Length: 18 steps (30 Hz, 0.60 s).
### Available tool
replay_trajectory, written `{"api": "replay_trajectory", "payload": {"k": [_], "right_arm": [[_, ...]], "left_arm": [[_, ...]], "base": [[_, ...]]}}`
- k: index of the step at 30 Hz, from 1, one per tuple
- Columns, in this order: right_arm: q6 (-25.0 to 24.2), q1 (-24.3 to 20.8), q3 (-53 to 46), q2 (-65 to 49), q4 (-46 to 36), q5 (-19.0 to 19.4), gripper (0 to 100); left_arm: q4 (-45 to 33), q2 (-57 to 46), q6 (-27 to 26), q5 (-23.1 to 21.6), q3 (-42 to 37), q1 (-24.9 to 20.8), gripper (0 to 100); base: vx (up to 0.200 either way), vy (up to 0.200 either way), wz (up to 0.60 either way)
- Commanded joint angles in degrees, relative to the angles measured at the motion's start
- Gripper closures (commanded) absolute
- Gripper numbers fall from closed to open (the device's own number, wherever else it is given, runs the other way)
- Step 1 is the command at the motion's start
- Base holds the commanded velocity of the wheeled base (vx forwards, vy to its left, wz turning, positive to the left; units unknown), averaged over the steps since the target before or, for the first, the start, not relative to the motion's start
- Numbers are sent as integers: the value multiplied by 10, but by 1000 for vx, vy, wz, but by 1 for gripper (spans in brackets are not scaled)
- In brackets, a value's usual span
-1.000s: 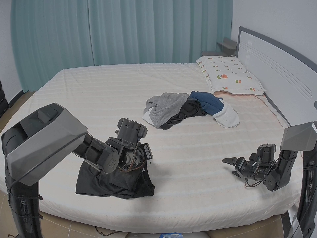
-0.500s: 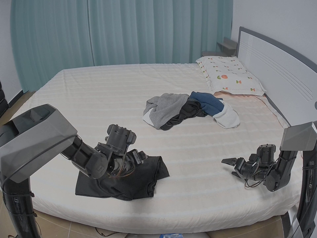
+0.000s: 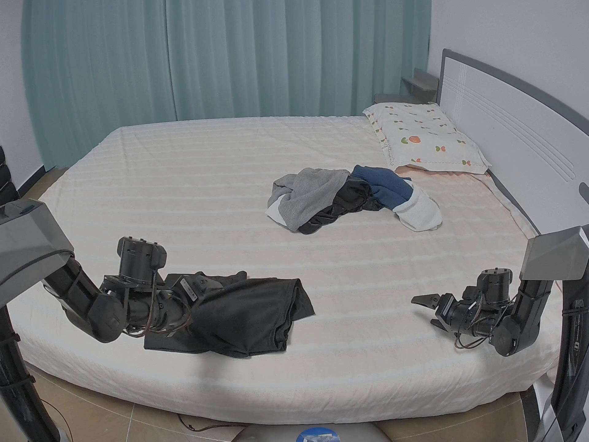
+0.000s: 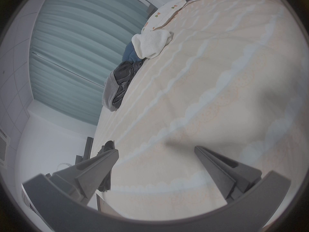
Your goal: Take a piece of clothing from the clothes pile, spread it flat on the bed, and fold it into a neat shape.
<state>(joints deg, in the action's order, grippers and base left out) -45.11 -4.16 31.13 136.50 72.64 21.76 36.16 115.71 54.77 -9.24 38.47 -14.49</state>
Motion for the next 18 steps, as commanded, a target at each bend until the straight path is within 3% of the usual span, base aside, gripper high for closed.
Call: {"api": "replay_trajectory", "payload": {"k": [1,7,13,16,18], "right_arm": [[-1,-1,0,1,0,0,0],[-2,-2,-2,1,1,2,0],[-9,-28,-2,-1,11,7,0],[-33,-45,-6,0,53,7,0],[-77,-60,-10,0,108,7,0]], "left_arm": [[18,-8,3,-14,-27,39,0],[21,7,3,-36,-16,56,0],[24,21,10,-64,2,85,0],[26,34,10,-68,15,110,0],[26,50,10,-74,27,131,0]], "base": [[0,0,0],[0,0,0],[0,200,0],[0,200,0],[0,200,0]]}}
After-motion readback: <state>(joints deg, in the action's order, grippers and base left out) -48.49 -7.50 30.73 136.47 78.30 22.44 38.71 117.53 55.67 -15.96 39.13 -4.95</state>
